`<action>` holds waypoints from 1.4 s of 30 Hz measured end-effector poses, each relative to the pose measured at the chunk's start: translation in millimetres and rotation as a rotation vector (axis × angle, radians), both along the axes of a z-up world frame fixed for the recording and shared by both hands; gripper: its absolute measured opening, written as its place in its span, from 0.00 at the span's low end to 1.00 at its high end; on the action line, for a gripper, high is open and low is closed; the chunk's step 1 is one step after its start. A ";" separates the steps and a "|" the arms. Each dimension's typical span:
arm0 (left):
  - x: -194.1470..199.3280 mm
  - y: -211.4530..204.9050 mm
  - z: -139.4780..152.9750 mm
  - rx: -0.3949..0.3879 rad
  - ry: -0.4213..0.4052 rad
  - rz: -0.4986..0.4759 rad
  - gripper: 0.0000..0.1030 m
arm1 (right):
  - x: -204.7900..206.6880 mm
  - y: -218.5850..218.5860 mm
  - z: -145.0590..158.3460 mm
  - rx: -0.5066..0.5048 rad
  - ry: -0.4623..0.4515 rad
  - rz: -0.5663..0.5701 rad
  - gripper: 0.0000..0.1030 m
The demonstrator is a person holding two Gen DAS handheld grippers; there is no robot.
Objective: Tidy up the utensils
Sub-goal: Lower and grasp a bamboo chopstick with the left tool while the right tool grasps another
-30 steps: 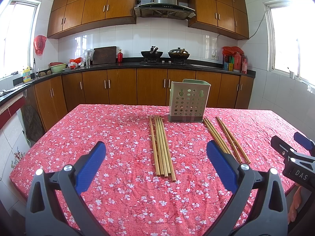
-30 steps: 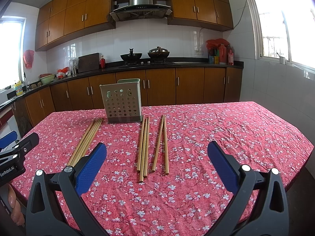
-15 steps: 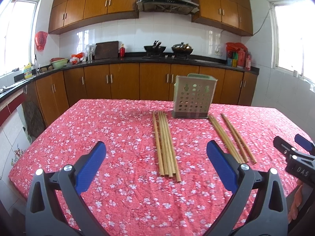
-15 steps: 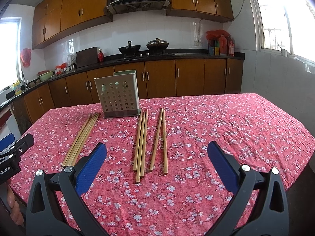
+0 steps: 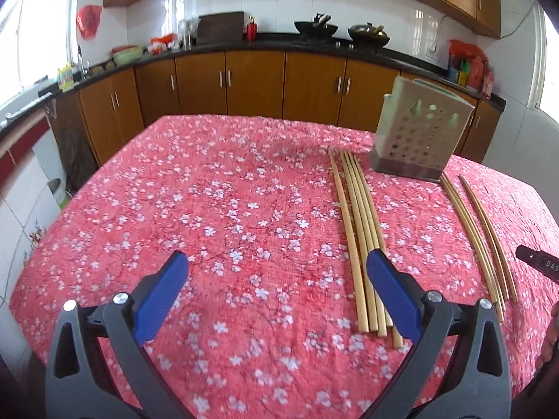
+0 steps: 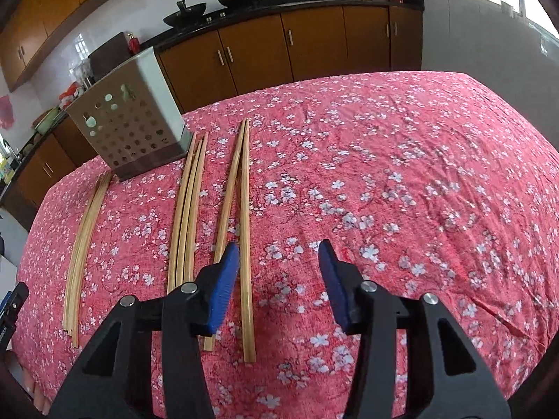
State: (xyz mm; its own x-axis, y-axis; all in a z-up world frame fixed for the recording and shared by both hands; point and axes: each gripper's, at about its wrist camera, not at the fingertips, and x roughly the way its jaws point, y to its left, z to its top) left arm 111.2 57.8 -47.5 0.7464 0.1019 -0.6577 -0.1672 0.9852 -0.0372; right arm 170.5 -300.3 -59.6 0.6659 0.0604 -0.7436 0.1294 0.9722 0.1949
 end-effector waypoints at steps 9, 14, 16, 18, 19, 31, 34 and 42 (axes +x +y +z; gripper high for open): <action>26.4 -14.5 -11.5 -0.018 0.053 -0.130 0.70 | 16.6 13.1 -10.9 -0.080 0.034 0.047 0.09; 45.0 -28.6 -23.8 -0.021 0.123 -0.192 0.50 | 12.7 3.0 -10.6 -0.052 0.029 0.035 0.08; 49.1 -30.0 -27.6 -0.025 0.147 -0.198 0.43 | 10.0 2.8 -9.9 -0.060 0.025 0.038 0.08; 52.3 -31.1 -31.3 -0.023 0.171 -0.203 0.38 | 13.8 4.4 -11.4 -0.065 0.023 0.038 0.08; 52.5 -31.4 -31.4 -0.025 0.169 -0.210 0.38 | 15.0 4.5 -12.0 -0.065 0.023 0.039 0.08; 83.6 -26.8 -35.4 0.048 0.207 -0.158 0.09 | 23.3 10.6 -14.0 -0.108 0.025 0.070 0.08; 93.0 -10.5 -36.2 0.034 0.201 -0.114 0.09 | 33.2 -3.2 -14.8 -0.107 0.027 0.031 0.08; 81.6 8.9 -36.5 -0.038 0.171 -0.142 0.16 | 37.5 -17.4 -17.6 -0.066 0.019 0.007 0.08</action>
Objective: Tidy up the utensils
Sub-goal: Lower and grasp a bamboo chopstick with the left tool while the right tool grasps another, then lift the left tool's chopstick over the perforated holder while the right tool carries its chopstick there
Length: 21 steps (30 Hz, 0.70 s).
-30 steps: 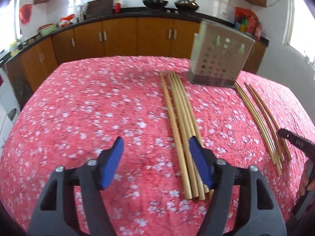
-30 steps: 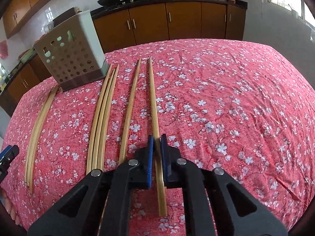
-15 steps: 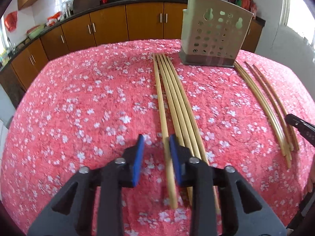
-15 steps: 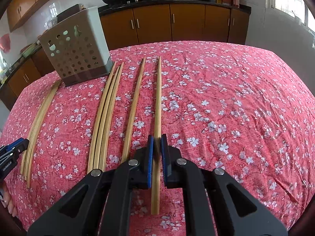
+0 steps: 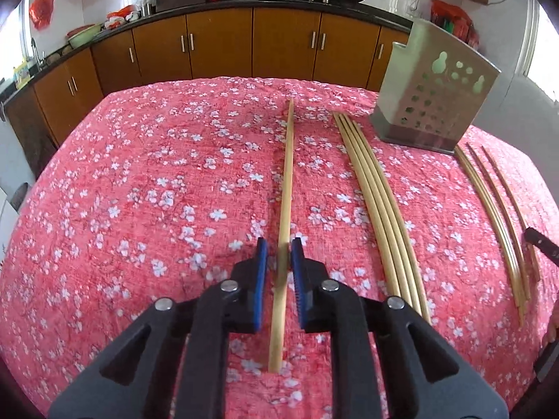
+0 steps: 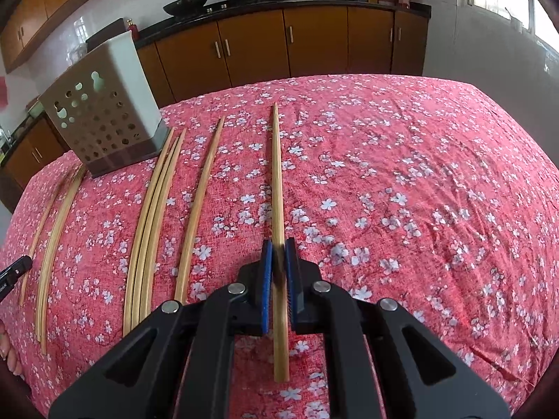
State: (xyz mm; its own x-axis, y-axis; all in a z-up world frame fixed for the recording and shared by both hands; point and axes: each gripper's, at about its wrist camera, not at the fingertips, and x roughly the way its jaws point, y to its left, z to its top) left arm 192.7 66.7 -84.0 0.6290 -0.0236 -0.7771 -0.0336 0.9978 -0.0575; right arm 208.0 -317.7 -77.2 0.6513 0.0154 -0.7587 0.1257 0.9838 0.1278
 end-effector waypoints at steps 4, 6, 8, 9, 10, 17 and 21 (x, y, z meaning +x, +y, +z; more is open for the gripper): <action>-8.4 -0.7 1.1 0.003 0.001 -0.003 0.17 | -8.9 0.7 -0.6 -0.004 0.000 0.006 0.08; -10.0 -2.3 1.5 0.008 0.008 -0.001 0.17 | -11.3 0.8 -1.1 0.001 -0.001 0.006 0.08; -11.9 -2.7 1.8 0.008 0.008 -0.001 0.16 | -12.9 0.0 -1.6 0.008 -0.002 0.003 0.08; -12.2 -2.5 2.2 0.008 0.008 0.000 0.15 | -14.0 0.1 -1.7 0.005 -0.001 0.006 0.08; -12.3 -2.2 2.6 0.010 0.009 0.003 0.15 | -17.8 -0.5 -1.3 -0.002 -0.001 0.008 0.08; -21.3 5.3 16.8 0.015 -0.022 0.007 0.08 | -28.6 -4.6 21.3 -0.010 -0.078 0.001 0.08; -29.3 9.9 47.2 0.011 -0.119 0.004 0.08 | -39.5 -10.0 52.5 -0.019 -0.178 -0.007 0.08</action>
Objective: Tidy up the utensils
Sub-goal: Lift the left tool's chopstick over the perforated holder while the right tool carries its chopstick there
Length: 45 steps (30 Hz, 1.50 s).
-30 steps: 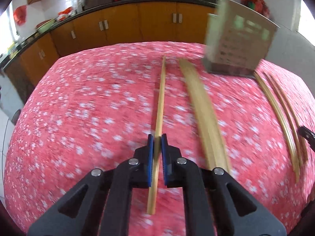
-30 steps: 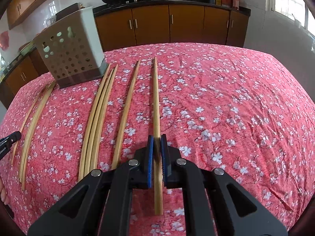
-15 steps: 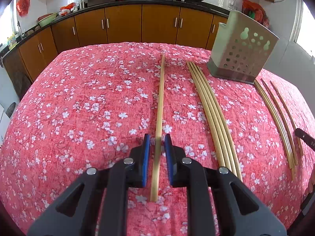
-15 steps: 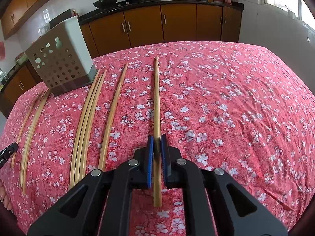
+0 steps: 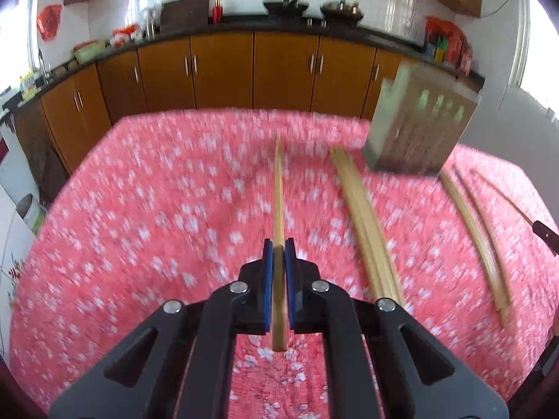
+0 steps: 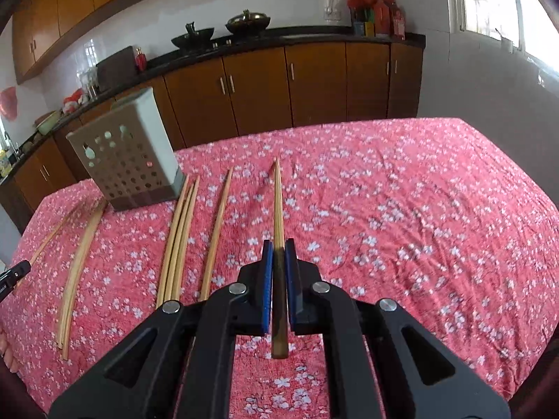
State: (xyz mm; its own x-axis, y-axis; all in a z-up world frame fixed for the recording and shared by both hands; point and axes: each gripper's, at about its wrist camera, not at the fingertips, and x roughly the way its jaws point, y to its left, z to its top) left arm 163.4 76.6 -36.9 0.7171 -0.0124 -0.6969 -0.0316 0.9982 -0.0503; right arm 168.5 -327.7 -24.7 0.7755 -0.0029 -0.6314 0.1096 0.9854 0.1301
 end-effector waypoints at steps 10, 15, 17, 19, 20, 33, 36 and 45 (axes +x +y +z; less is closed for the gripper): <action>-1.3 9.0 91.6 -0.032 -0.231 0.051 0.08 | -9.1 -12.4 66.8 0.017 -0.191 -0.016 0.08; 8.7 14.0 114.5 -0.035 -0.264 0.072 0.07 | -2.5 -10.8 81.5 0.011 -0.230 -0.017 0.08; 13.9 13.6 120.8 -0.027 -0.271 0.073 0.07 | 2.2 -11.0 86.0 0.007 -0.236 -0.017 0.08; 15.8 12.7 123.0 -0.017 -0.277 0.069 0.07 | 6.1 -9.0 88.1 0.002 -0.239 -0.015 0.08; 19.2 11.9 125.6 -0.012 -0.279 0.062 0.07 | 7.9 -8.3 89.6 -0.002 -0.240 -0.014 0.08; 40.3 -8.4 221.1 -0.061 -0.469 0.041 0.07 | 26.5 20.7 200.2 0.074 -0.533 0.067 0.08; 44.2 -22.2 245.4 -0.127 -0.544 0.028 0.07 | 31.0 37.6 214.1 0.096 -0.596 0.103 0.08; 73.5 -71.3 243.3 -0.219 -0.590 -0.032 0.07 | 65.4 67.3 184.9 0.109 -0.553 0.169 0.08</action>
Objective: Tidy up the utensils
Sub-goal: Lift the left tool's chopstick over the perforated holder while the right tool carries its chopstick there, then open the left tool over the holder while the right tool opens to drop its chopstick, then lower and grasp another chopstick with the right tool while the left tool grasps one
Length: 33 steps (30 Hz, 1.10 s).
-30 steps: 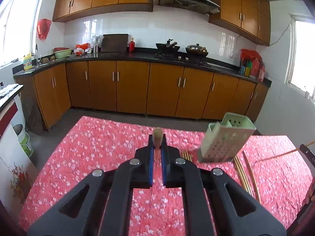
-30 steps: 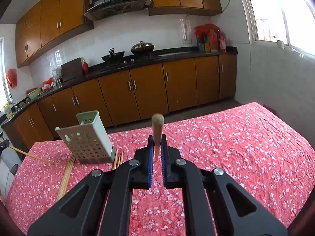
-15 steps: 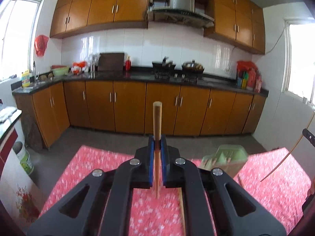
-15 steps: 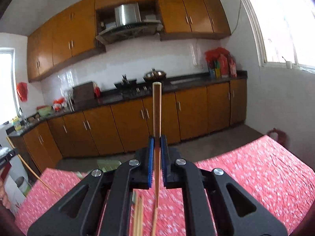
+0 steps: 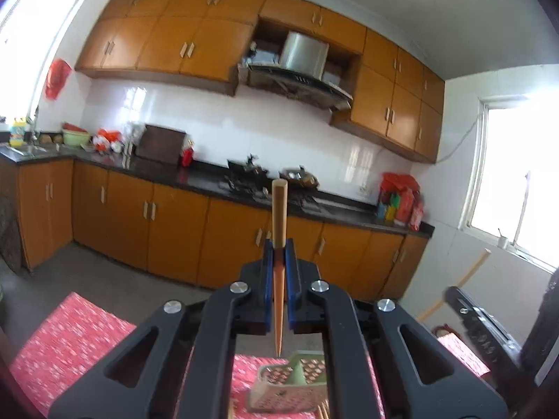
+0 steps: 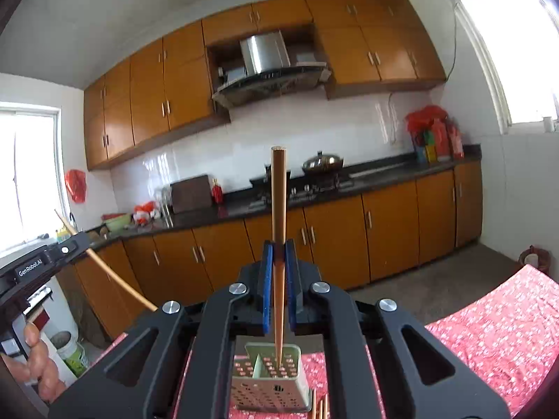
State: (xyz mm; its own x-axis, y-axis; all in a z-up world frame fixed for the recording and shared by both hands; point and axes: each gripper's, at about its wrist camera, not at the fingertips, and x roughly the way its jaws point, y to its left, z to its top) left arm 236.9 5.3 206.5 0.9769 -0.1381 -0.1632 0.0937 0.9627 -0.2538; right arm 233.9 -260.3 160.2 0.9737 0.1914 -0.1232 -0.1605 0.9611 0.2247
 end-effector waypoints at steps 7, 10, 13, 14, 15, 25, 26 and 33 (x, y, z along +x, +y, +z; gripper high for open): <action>32.1 -24.7 -51.2 0.045 0.136 -0.035 0.07 | 12.1 5.7 -23.4 -0.026 0.084 0.007 0.08; 37.4 -24.6 -59.2 0.051 0.158 -0.035 0.08 | 12.5 2.9 -23.4 -0.015 0.095 0.007 0.09; 37.6 -23.0 -58.6 0.060 0.152 -0.023 0.15 | 10.0 1.8 -21.0 -0.016 0.094 0.005 0.15; 36.9 -22.0 -56.7 0.059 0.146 -0.018 0.18 | 7.5 0.3 -18.8 -0.016 0.089 0.002 0.20; 32.3 -19.4 -56.1 0.054 0.141 -0.015 0.20 | 6.5 0.2 -17.8 -0.016 0.084 -0.001 0.23; -18.6 15.6 -47.7 0.063 0.106 0.071 0.30 | -37.4 -33.7 -15.2 -0.008 0.080 -0.088 0.29; -26.1 21.3 -52.7 0.076 0.117 0.087 0.31 | -40.8 -39.4 -23.0 -0.015 0.104 -0.107 0.29; -57.5 56.0 -137.2 0.131 0.334 0.100 0.33 | -35.9 -58.1 -133.6 -0.043 0.457 -0.101 0.29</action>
